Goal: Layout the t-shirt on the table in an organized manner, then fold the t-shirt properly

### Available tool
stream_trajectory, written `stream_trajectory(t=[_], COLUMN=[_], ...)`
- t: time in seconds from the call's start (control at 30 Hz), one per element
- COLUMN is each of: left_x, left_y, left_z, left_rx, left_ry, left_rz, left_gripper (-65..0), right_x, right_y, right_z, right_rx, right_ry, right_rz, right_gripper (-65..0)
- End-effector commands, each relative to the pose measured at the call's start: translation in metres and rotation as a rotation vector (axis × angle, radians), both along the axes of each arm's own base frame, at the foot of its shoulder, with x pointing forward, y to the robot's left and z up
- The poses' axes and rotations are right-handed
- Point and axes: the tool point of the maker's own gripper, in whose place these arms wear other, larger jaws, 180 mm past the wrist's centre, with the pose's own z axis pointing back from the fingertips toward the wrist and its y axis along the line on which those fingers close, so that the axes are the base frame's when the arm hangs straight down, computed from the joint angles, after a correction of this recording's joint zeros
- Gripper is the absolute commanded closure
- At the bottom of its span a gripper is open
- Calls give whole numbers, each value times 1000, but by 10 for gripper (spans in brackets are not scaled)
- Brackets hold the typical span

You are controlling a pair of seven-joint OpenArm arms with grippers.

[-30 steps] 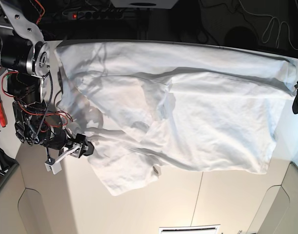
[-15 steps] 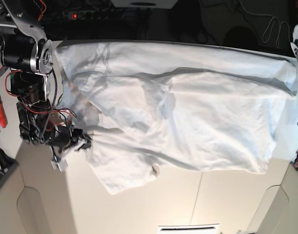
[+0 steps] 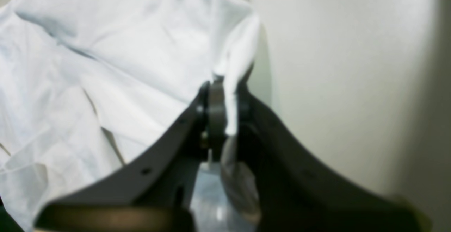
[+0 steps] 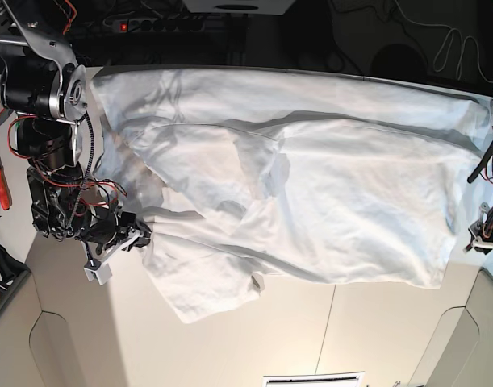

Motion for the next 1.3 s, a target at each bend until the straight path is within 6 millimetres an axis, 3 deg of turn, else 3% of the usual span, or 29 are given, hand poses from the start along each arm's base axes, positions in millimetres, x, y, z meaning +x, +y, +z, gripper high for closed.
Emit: stream_trajectory(t=[0.0,0.13,0.4,0.97,1.27], left_x=[13,9,21,30,35], left_y=[8,-8,-28,-32,-53], left_z=[21,5,3,8,-1], left_rx=[4,-73,-200,-177,-196], left_ry=[-75,-88,-202,-203,-190], left_rz=[19,45,146,118,90], left_gripper=[-258,-258,-258,-258,-258], right_x=[15,15,15,17,17], right_y=[-4,-4,-4,-2,-2], right_z=[15,15,15,18,18], right_rx=[-1,5,5,31,31], right_ry=[-41,-42,-42,-49,-49], right_rz=[-10,-11,-12,-24,-24], right_gripper=[0,0,0,0,0])
